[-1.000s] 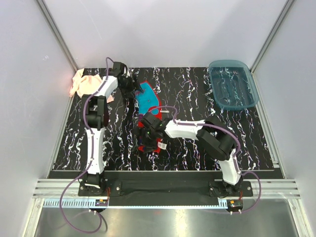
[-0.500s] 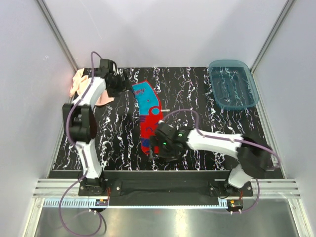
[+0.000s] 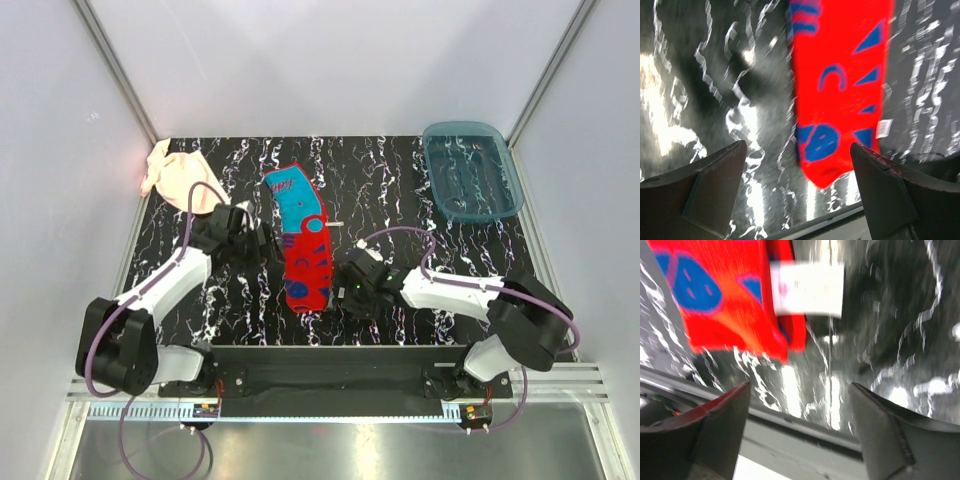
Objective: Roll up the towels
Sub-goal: Fold the towel
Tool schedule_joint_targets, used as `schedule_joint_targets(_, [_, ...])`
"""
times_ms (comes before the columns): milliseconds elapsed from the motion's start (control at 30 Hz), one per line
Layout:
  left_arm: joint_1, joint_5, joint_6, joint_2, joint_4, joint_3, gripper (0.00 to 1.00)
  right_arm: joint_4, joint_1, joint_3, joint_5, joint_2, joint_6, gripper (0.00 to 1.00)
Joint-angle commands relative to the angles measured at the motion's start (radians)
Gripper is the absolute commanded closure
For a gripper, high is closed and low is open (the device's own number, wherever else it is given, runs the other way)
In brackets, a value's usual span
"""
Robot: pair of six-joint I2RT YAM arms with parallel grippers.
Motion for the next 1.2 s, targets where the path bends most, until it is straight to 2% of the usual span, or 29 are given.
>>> schedule_joint_targets(0, [-0.016,-0.017,-0.017,-0.085,0.068,-0.024,0.10,0.230,-0.077,-0.041,-0.050,0.014,0.017,0.16])
schedule_joint_targets(33, [-0.018,-0.026,-0.015,-0.097,0.054,-0.036,0.10,0.296,-0.089,-0.058,-0.073,0.032,0.017,0.17])
schedule_joint_targets(300, [-0.019,-0.030,0.003,-0.103,0.051,-0.060,0.10,0.428,-0.109,-0.043,-0.202,0.187,0.050,0.29])
schedule_joint_targets(500, [-0.019,-0.017,-0.005,-0.085,0.080,-0.079,0.11,0.438,-0.109,-0.079,-0.202,0.192,0.060,0.48])
schedule_joint_targets(567, [-0.019,-0.019,-0.002,-0.082,0.081,-0.081,0.11,0.416,-0.109,-0.086,-0.192,0.177,0.060,0.57])
schedule_joint_targets(667, [-0.021,-0.022,-0.001,-0.077,0.081,-0.087,0.11,0.386,-0.109,-0.102,-0.169,0.142,0.059,0.62])
schedule_joint_targets(767, [-0.021,-0.022,-0.005,-0.083,0.080,-0.089,0.11,0.328,-0.108,-0.107,-0.141,0.090,0.048,0.77])
schedule_joint_targets(800, [-0.023,-0.022,-0.005,-0.088,0.078,-0.089,0.11,0.308,-0.105,-0.096,-0.124,0.065,0.042,0.86])
schedule_joint_targets(933, [-0.033,-0.040,-0.009,-0.117,0.048,-0.084,0.11,0.154,-0.079,-0.052,-0.087,0.031,0.001,0.99])
schedule_joint_targets(1167, [-0.121,-0.030,-0.061,-0.227,0.068,-0.144,0.12,0.079,-0.047,-0.046,-0.113,0.034,-0.009,0.99])
